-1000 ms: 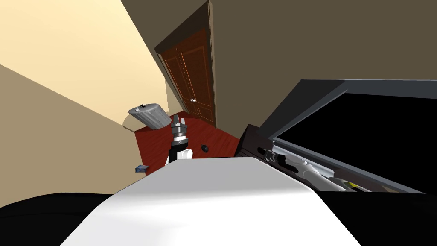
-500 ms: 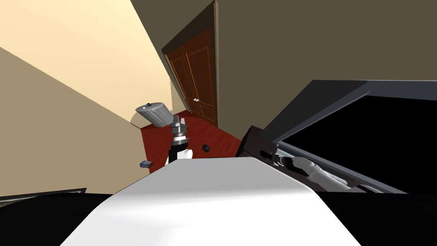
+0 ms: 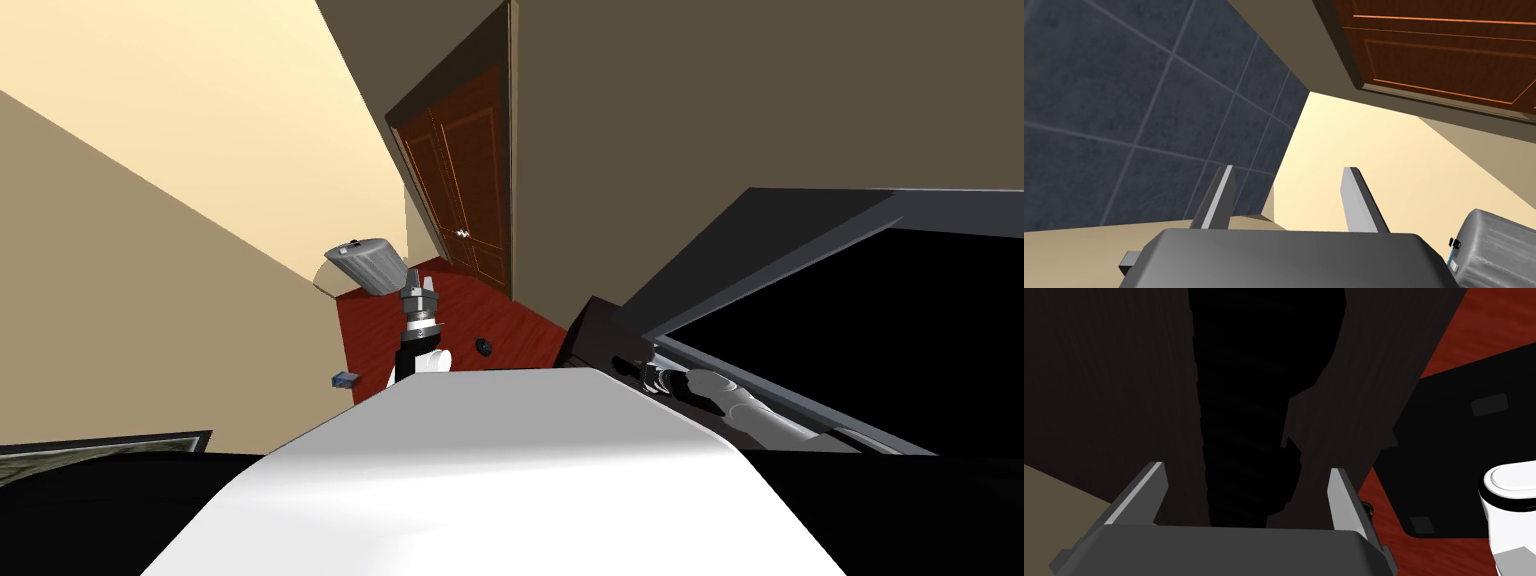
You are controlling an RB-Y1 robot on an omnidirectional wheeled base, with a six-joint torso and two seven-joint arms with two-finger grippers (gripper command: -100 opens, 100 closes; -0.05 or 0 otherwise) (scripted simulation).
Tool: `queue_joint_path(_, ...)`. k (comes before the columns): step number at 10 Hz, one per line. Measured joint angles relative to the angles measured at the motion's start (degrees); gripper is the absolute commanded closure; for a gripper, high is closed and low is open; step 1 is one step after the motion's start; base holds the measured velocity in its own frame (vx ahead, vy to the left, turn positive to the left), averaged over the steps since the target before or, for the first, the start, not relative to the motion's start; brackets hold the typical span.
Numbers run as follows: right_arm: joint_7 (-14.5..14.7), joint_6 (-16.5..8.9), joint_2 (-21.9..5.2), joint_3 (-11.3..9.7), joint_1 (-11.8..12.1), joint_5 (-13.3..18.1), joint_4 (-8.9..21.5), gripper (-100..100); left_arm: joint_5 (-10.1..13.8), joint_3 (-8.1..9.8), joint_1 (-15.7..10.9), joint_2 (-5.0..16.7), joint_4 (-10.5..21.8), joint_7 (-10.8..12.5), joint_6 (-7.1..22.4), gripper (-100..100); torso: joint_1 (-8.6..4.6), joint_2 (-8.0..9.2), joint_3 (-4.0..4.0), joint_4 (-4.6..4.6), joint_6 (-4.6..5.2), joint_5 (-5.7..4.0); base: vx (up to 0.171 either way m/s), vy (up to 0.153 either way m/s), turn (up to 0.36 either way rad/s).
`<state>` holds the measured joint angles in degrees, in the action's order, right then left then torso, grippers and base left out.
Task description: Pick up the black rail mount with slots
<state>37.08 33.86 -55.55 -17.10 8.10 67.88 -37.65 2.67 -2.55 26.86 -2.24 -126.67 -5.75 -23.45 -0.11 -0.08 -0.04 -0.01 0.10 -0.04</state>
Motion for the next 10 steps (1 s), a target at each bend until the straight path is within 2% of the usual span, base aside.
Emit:
queue_joint_path(2, 1.0, -1.6, 2.0, -0.3, -0.2, -0.2, 1.0, -100, 0.0, 0.01, 0.0, 0.0, 0.0, 0.0, 0.0, 0, -0.15, -0.02, -0.01, -0.01, 0.02, -0.03, 0.016, -0.049, 0.023)
queue_joint_path(3, 1.1, -1.8, 2.0, -0.4, -0.2, -0.2, 1.0, 100, 0.0, 0.00, 0.0, 0.0, 0.0, 0.0, 0.0, 0, -0.04, 0.01, 0.00, 0.00, 0.02, -0.01, 0.002, -0.006, 0.000)
queue_joint_path(7, 1.1, -1.7, 2.0, -0.4, -0.2, -0.1, 1.0, 100, 0.0, 0.00, 0.0, 0.0, 0.0, 0.0, 0.0, 0, 0.00, 0.03, 0.02, 0.01, 0.01, -0.05, 0.000, 0.000, 0.000)
queue_joint_path(8, 1.1, -1.7, 2.0, -0.4, -0.2, -0.1, 1.0, 0, 0.0, 0.00, 0.0, 0.0, 0.0, 0.0, 0.0, 0, -0.01, 0.03, 0.02, 0.01, 0.01, -0.06, 0.000, 0.000, 0.000)
queue_joint_path(9, 1.1, -1.7, 2.0, -0.4, -0.2, -0.1, 1.0, 100, 0.0, 0.00, 0.0, 0.0, 0.0, 0.0, 0.0, 0, -0.01, 0.03, 0.02, 0.01, 0.01, -0.07, -0.012, 0.042, -0.069)
queue_joint_path(10, -0.4, -1.5, 0.7, -0.7, 0.2, 0.3, -0.7, 100, 0.0, 0.00, 0.0, 0.0, 0.0, 0.0, 0.0, 0, 0.13, 0.08, 0.04, 0.01, 0.04, 0.00, -0.031, 0.071, -0.073)
